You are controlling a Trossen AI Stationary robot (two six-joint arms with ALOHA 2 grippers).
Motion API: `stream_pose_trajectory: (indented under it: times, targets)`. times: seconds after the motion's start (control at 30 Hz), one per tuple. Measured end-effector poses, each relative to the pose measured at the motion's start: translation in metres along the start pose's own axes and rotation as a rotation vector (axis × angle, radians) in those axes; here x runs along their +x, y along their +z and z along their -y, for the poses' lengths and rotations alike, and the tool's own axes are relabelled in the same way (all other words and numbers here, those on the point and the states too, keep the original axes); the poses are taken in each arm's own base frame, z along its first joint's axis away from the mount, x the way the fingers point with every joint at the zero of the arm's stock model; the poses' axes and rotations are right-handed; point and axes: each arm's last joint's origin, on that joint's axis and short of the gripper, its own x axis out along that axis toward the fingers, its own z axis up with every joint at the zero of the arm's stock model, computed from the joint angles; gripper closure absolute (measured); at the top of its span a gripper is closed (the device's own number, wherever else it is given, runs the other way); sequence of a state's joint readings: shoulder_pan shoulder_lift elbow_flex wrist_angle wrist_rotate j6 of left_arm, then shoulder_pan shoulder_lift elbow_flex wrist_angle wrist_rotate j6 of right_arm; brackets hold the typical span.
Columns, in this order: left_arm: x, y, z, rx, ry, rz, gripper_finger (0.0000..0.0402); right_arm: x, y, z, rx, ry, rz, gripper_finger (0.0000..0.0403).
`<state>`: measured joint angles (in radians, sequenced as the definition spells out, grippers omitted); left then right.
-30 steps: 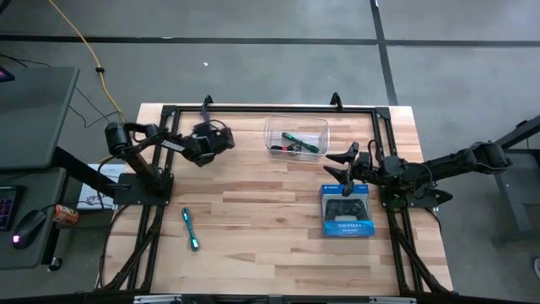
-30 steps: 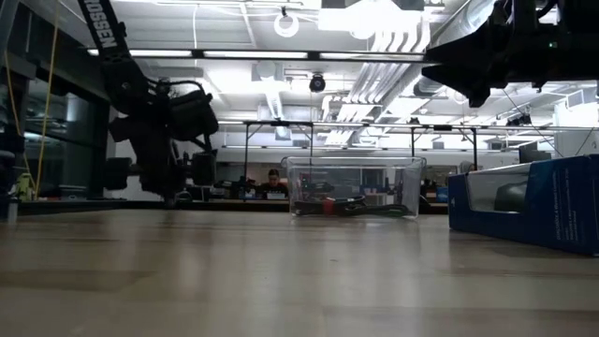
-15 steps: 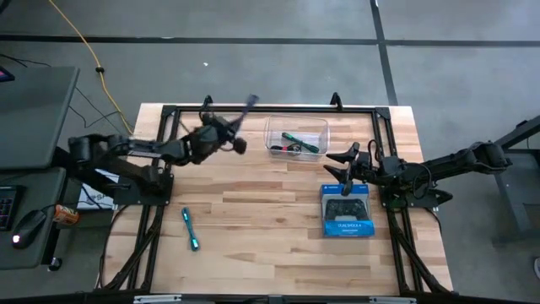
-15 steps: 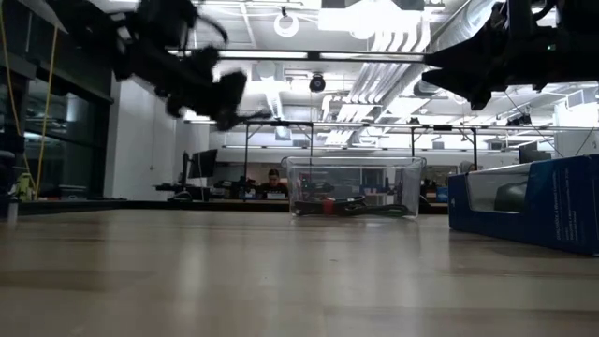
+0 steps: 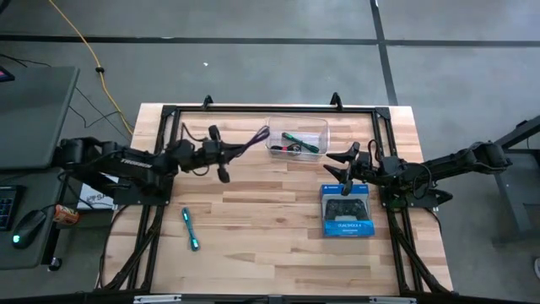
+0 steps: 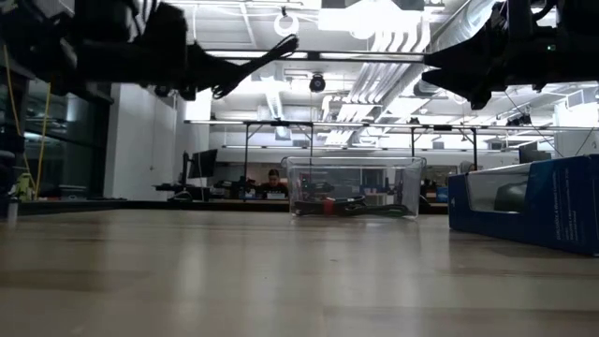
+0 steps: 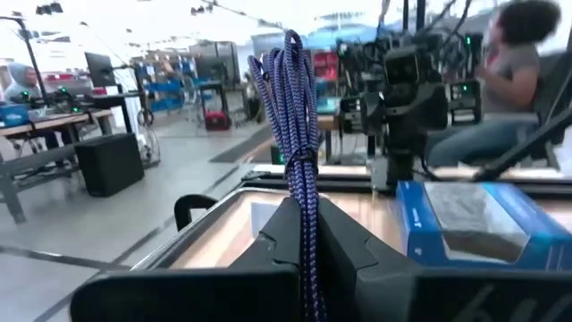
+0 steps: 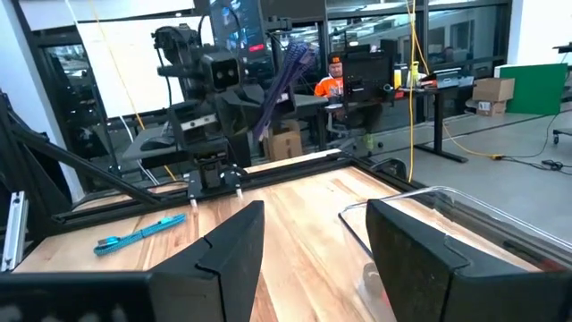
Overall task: Pick and place USB-C Cables
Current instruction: Put the violet charger cable into the bin
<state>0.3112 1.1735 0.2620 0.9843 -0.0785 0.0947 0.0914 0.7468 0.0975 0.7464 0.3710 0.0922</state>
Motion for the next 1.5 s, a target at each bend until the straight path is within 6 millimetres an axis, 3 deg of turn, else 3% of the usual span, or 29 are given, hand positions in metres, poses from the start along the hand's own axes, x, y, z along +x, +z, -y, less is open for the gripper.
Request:
stream_pose_trajectory:
  times: [0.17, 1.17, 1.33, 1.5]
  targets:
    - [-0.012, -0.01, -0.006, -0.029, -0.023, 0.08, 0.0401, 0.0, 0.001, 0.0, -0.01, 0.001, 0.011, 0.0213]
    - [-0.009, -0.004, -0.011, -0.058, 0.037, 0.127, 0.0401, 0.0, 0.002, 0.0, -0.013, 0.002, 0.024, 0.0213]
    - [0.024, 0.013, -0.015, -0.041, 0.077, 0.098, 0.0401, 0.0, 0.004, 0.0, -0.026, 0.002, 0.036, 0.0213]
    - [0.092, 0.024, -0.026, 0.017, 0.108, -0.177, 0.0401, 0.0, 0.004, 0.0, -0.027, 0.002, 0.035, 0.0213]
